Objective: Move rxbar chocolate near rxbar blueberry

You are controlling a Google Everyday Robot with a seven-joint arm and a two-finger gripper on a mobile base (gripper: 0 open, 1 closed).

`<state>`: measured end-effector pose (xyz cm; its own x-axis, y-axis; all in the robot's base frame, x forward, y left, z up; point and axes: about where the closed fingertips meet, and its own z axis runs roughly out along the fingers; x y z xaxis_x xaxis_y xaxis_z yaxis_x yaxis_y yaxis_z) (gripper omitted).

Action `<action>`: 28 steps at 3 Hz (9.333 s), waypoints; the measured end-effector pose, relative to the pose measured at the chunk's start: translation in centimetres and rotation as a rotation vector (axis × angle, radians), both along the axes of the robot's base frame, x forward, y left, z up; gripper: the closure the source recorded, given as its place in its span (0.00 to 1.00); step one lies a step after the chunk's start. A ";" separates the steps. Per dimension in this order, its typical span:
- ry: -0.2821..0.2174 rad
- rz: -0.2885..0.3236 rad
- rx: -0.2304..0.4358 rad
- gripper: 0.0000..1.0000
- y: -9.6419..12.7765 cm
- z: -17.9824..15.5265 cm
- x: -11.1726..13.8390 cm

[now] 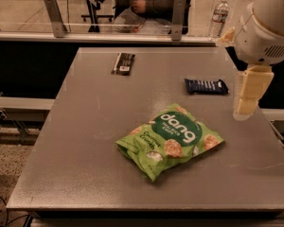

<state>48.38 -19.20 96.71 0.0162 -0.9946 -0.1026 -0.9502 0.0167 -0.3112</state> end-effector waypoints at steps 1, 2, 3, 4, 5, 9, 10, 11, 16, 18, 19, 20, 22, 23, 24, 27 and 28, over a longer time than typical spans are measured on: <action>0.000 0.000 0.000 0.00 0.0 0.0 0.0; -0.011 -0.040 0.024 0.00 0.9 -0.4 2.2; -0.021 -0.103 0.047 0.00 3.1 -1.4 6.6; -0.013 -0.176 0.054 0.00 5.3 -2.6 10.9; 0.006 -0.272 0.065 0.00 7.2 -4.3 15.1; -0.044 -0.756 0.183 0.00 14.7 -8.1 24.2; -0.070 -0.832 0.187 0.00 15.8 -8.2 25.5; -0.072 -0.878 0.237 0.00 17.7 -8.0 26.7; -0.032 -1.268 0.317 0.00 21.8 -9.8 28.9; 0.019 -1.440 0.371 0.00 21.8 -11.3 29.5; 0.043 -1.494 0.348 0.00 21.5 -12.8 30.1; 0.060 -1.525 0.337 0.17 21.2 -14.1 31.0; 0.059 -1.538 0.336 0.64 21.0 -14.1 31.7; 0.059 -1.538 0.337 0.87 21.0 -13.3 31.7; 0.059 -1.538 0.337 1.00 21.0 -13.3 31.7; -0.153 -1.463 0.338 1.00 23.0 -6.1 27.9; -0.172 -1.471 0.341 1.00 22.3 -5.4 25.2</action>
Offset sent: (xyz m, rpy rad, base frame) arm 0.0592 0.0216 -0.0116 0.0666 -0.0193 -0.1163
